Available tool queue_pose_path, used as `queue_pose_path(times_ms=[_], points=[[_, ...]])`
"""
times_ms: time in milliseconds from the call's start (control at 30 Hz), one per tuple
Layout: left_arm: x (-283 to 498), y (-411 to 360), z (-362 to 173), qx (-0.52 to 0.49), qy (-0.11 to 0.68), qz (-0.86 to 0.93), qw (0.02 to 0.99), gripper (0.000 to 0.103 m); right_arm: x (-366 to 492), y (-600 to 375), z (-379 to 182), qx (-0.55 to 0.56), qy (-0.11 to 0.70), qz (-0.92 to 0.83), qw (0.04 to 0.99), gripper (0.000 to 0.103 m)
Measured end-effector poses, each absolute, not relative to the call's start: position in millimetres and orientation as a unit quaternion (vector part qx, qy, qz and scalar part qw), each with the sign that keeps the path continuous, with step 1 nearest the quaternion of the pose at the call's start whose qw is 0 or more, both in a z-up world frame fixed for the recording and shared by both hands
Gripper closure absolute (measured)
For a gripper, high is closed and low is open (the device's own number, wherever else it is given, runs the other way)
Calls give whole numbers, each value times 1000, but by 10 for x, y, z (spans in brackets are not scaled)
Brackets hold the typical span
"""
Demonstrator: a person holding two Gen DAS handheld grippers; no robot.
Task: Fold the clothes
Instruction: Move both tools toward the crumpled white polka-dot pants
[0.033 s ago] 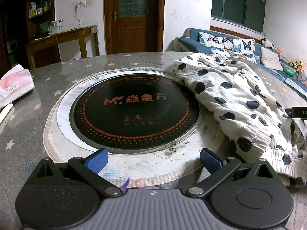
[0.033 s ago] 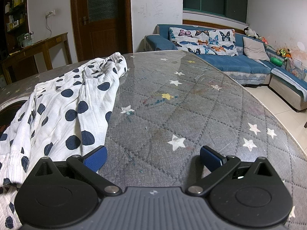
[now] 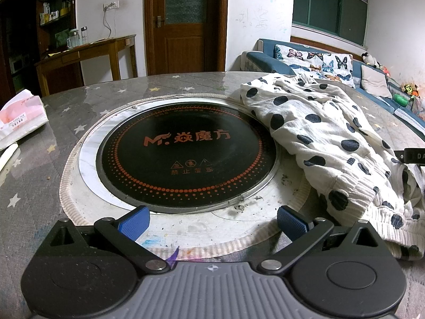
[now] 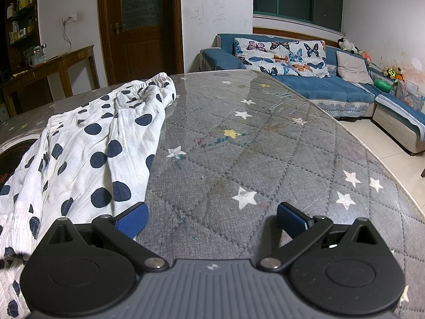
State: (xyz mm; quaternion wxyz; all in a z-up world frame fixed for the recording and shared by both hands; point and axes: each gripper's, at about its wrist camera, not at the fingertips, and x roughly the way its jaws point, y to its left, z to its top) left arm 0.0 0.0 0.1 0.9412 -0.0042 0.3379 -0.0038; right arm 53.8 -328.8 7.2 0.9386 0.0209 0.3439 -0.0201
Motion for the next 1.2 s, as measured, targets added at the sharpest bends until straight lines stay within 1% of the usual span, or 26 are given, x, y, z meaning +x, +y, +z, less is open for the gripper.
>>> queue_pose_path(times_ms=[600, 833, 1200], points=[[4, -1, 7, -2, 339, -3, 941, 0, 521, -3313, 53, 12, 343, -9, 939, 0], [6, -13, 11, 1, 340, -2, 940, 0, 330, -3213, 129, -14, 328, 6, 944, 0], [-42, -110, 113, 4, 340, 7, 940, 0, 15, -3216, 299, -14, 316, 27, 948, 0]])
